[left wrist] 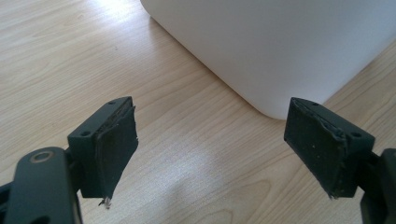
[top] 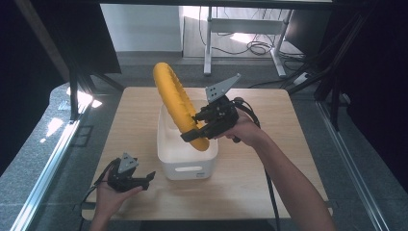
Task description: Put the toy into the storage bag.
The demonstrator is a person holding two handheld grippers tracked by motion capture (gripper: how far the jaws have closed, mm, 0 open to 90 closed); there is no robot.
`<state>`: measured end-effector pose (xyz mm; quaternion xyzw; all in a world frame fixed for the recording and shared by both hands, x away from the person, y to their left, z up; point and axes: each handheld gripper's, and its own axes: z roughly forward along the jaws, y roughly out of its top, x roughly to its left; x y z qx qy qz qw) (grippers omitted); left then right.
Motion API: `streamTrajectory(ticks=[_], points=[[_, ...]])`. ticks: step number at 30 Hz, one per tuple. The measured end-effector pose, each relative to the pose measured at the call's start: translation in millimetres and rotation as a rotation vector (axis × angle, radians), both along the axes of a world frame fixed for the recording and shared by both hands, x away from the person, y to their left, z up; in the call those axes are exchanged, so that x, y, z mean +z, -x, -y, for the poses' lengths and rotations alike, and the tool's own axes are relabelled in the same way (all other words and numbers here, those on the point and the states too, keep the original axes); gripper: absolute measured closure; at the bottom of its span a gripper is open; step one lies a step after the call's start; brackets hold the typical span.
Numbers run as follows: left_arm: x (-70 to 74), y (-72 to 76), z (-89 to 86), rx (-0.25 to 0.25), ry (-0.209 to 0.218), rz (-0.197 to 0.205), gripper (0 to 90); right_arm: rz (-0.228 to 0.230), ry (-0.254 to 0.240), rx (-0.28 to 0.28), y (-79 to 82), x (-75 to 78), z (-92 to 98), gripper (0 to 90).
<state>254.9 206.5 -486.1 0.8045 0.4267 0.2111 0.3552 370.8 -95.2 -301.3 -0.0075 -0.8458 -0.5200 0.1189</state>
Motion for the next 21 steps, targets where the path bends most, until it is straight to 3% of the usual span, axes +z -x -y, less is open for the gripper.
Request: streamTrajectory(ticks=[21], points=[[-1.4, -0.5, 1.4, -0.003, -0.01, -0.003, 17.2, -0.022, 0.034, 0.021, -5.7, -19.1, -1.5, 51.4]])
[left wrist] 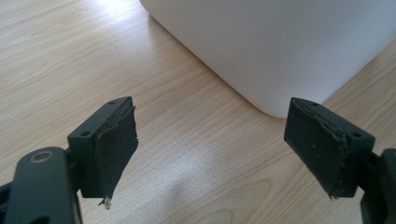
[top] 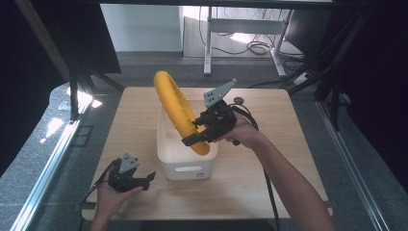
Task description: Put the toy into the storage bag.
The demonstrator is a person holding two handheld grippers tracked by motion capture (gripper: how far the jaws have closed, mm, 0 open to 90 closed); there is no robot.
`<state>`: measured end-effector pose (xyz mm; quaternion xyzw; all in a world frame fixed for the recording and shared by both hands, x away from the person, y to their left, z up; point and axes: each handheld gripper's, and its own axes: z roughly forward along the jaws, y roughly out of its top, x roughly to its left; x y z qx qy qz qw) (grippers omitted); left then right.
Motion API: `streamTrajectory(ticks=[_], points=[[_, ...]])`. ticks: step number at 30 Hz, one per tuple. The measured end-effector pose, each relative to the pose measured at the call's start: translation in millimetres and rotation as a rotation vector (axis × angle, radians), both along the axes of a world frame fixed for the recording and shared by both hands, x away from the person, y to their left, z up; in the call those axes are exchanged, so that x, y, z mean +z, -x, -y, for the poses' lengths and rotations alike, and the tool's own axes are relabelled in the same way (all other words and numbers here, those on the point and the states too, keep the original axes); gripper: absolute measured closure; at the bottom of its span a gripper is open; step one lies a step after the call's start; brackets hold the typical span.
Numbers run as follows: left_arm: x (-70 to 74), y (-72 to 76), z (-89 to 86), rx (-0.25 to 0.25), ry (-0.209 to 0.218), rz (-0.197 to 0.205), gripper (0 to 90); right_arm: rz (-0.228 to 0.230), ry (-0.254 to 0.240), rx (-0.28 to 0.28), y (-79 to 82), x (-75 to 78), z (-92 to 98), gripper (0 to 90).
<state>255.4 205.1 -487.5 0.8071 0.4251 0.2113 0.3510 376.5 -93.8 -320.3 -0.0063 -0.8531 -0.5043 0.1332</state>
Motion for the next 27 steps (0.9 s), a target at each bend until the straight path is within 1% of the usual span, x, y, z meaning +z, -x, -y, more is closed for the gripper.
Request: streamTrajectory(ticks=[1, 10, 11, 15, 21, 27], points=[[-0.1, 0.0, 0.1, 0.0, -0.001, 0.0, 17.2, 0.0, 0.008, 0.003, 0.2, -1.2, 0.3, 51.3], [-0.2, 0.1, 0.3, 0.0, -0.002, 0.0, 17.1, 0.0, 0.018, 0.018, -0.2, -5.1, 1.4, 51.3], [-0.3, 0.1, 0.4, -0.001, -0.003, -0.001, 17.2, -0.005, 0.029, 0.023, 0.0, -6.7, 1.3, 51.2], [-0.3, 0.1, 0.3, -0.003, -0.007, -0.003, 17.1, -0.012, 0.04, 0.029, -0.9, -11.0, 0.6, 51.1], [-0.4, 0.0, 0.4, -0.003, -0.009, -0.003, 17.1, -0.025, 0.044, 0.034, -1.3, -16.1, -0.2, 51.2], [-0.5, 0.1, 0.6, -0.003, -0.011, -0.005, 17.1, -0.023, 0.045, 0.043, -1.9, -20.1, 0.2, 51.1]])
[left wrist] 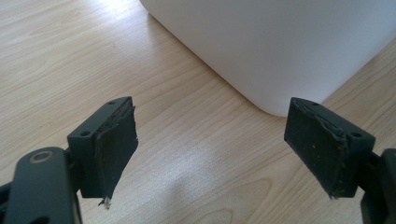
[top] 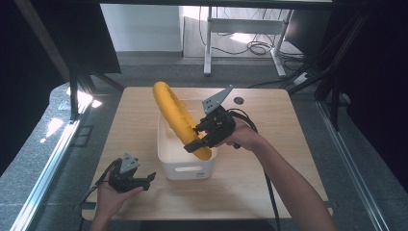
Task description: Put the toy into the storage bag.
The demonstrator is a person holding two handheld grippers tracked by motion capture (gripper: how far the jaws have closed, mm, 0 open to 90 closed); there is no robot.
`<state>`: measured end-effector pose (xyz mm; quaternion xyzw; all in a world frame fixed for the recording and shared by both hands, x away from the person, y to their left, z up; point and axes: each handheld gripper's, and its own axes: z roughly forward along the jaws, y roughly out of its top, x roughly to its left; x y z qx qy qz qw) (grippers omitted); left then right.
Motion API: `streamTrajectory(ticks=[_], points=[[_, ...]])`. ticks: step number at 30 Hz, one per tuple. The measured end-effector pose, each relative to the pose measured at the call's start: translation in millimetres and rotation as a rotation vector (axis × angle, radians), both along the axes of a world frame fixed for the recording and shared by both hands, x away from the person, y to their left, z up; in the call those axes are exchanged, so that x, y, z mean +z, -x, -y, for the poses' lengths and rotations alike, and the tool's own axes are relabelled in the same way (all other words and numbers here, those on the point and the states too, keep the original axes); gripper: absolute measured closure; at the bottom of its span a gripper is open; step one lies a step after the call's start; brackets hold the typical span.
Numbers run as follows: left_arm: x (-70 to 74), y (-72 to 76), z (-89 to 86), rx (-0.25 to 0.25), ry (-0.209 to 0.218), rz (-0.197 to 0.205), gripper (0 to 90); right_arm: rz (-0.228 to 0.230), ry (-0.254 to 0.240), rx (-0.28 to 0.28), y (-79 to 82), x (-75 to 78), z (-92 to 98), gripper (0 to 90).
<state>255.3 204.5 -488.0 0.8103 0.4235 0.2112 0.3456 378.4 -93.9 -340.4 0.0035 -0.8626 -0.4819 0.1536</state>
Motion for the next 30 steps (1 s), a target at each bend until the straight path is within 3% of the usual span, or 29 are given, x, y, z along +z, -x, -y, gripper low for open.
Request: streamTrajectory(ticks=[19, 30], points=[[-1.3, -0.4, 1.2, -0.003, -0.003, -0.002, 17.0, -0.012, 0.045, -0.031, -8.4, -17.1, 1.4, 49.9], [-2.3, -0.9, 2.4, -0.007, -0.008, -0.007, 16.7, 0.023, 0.055, -0.069, -9.8, -19.4, 7.9, 47.9]])
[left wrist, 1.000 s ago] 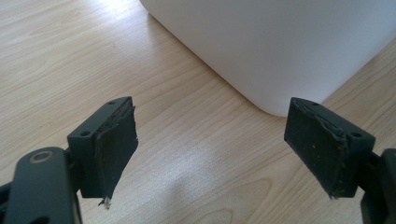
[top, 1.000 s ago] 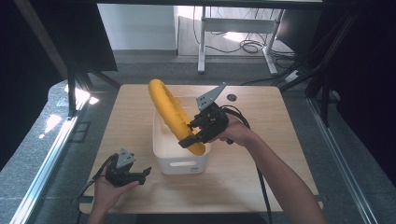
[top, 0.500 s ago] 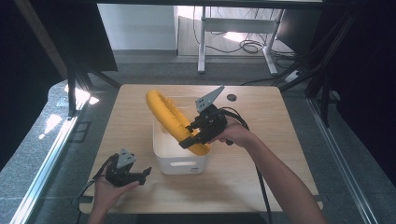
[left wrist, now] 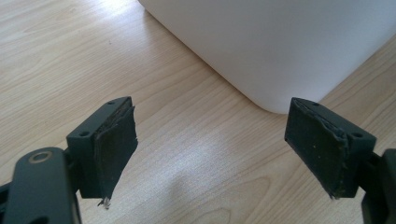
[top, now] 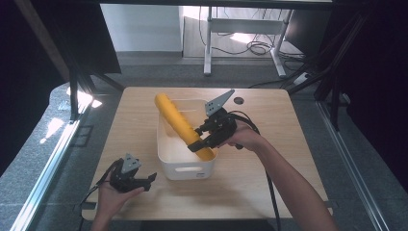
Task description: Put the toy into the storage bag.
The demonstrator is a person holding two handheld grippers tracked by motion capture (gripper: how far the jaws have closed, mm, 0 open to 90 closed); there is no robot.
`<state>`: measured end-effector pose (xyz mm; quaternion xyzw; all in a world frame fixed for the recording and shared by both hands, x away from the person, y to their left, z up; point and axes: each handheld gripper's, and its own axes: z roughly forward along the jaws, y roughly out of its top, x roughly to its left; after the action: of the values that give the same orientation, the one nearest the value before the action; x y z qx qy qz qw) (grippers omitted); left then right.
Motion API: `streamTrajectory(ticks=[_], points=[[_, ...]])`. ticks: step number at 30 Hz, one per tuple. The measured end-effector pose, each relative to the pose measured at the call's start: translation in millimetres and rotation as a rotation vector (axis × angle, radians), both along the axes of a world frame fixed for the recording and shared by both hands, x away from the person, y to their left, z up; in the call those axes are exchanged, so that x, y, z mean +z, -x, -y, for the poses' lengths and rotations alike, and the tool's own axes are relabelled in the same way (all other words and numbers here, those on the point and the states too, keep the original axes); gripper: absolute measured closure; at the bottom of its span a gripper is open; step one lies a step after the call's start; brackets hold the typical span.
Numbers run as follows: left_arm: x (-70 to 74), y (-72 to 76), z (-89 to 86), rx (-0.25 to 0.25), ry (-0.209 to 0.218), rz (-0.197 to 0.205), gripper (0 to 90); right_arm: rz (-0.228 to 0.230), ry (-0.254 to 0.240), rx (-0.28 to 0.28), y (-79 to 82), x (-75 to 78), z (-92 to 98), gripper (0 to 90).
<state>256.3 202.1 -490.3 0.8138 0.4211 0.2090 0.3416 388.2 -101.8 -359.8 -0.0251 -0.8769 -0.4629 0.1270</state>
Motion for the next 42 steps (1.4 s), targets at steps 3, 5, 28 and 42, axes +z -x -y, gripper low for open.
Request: streamTrajectory(ticks=[3, 5, 28, 42], points=[[-0.2, -0.1, 0.2, 0.0, -0.002, -0.001, 16.7, 0.002, -0.002, -0.001, -0.2, -0.3, 0.5, 47.7], [-0.2, 0.0, 0.2, -0.001, -0.001, -0.001, 16.6, 0.007, -0.003, -0.001, -0.1, -0.1, 0.6, 47.2], [0.4, 0.2, -0.1, 0.001, 0.007, -0.001, 16.6, 0.064, -0.121, -0.141, 11.4, 4.9, 50.3, 39.6], [-1.0, -0.5, 1.7, 0.001, 0.002, -0.006, 16.6, 0.06, -0.143, -0.305, 14.9, -27.5, 116.5, 40.0]])
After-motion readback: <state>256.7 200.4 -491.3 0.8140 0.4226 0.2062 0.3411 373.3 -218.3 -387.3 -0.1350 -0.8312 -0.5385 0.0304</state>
